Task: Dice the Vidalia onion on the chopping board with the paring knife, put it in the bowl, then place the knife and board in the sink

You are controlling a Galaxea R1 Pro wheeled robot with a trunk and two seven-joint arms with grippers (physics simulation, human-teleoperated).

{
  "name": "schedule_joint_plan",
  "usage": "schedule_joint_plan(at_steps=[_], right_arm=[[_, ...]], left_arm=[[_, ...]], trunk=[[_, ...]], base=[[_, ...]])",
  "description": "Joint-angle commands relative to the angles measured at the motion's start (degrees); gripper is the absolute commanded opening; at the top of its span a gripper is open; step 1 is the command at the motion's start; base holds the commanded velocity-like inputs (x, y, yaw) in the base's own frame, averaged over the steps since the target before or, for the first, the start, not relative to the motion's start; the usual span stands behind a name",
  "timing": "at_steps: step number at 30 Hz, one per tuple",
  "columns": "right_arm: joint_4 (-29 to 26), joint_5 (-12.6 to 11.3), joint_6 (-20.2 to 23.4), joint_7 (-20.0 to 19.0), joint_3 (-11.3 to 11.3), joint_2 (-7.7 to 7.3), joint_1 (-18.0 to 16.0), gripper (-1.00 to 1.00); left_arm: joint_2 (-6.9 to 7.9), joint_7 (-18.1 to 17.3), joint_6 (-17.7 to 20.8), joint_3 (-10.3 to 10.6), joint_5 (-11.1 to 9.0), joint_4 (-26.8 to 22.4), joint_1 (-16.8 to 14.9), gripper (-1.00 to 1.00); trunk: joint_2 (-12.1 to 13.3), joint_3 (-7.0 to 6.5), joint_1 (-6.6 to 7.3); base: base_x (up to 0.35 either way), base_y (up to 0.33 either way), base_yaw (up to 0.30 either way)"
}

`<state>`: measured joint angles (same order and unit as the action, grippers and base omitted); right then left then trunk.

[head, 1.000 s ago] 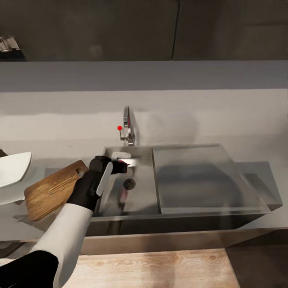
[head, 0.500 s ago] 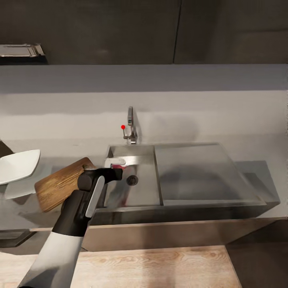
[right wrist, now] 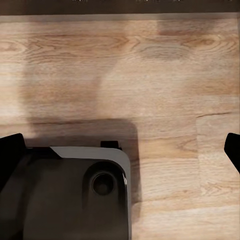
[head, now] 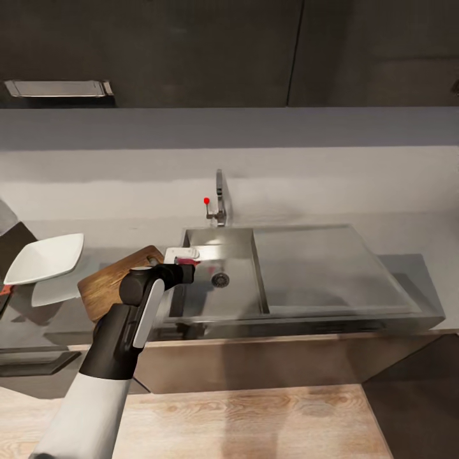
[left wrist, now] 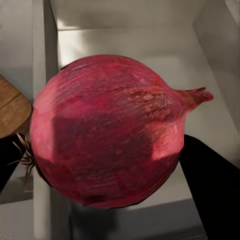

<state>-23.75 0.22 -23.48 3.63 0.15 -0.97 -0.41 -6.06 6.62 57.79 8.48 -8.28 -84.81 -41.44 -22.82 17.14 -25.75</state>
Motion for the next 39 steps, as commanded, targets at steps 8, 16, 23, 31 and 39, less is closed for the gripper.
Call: schedule_joint_plan(at_steps=[8,16,23,31,39], right_arm=[[0.02,0.04,-0.16,0.15,0.03,0.0,-0.03,1.0],[0.02,0.04,-0.16,0.15,0.03,0.0,-0.03,1.0],[0.02,0.04,-0.16,0.15,0.0,0.0,-0.03,1.0],[0.02,0.04,-0.15,0.15,-0.06,0.0,-0.03,1.0],[0.02,0.04,-0.08,0.15,-0.06,0.0,-0.03,1.0]], left_arm=[[-0.01,0.58,0.22,0.01,-0.6,-0.09,-0.05,-1.0],[-0.01,0.58,0.22,0.03,-0.6,-0.09,-0.05,-1.0],[-0.01,0.59,0.22,0.04,-0.6,-0.09,-0.05,-1.0],[-0.01,0.59,0.22,0.01,-0.6,-0.09,-0.05,-1.0],[-0.01,0.59,0.22,0.04,-0.6,0.01,-0.05,-1.0]], trunk=[[-0.1,-0.63,-0.03],[-0.1,-1.36,-0.03],[-0.1,-2.0,-0.03],[-0.1,-2.73,-0.03],[-0.1,-3.19,-0.03]], base=[[-0.001,0.011,0.0],[0.0,0.18,0.0],[0.0,0.287,0.0],[0.0,0.278,0.0],[0.0,0.043,0.0]])
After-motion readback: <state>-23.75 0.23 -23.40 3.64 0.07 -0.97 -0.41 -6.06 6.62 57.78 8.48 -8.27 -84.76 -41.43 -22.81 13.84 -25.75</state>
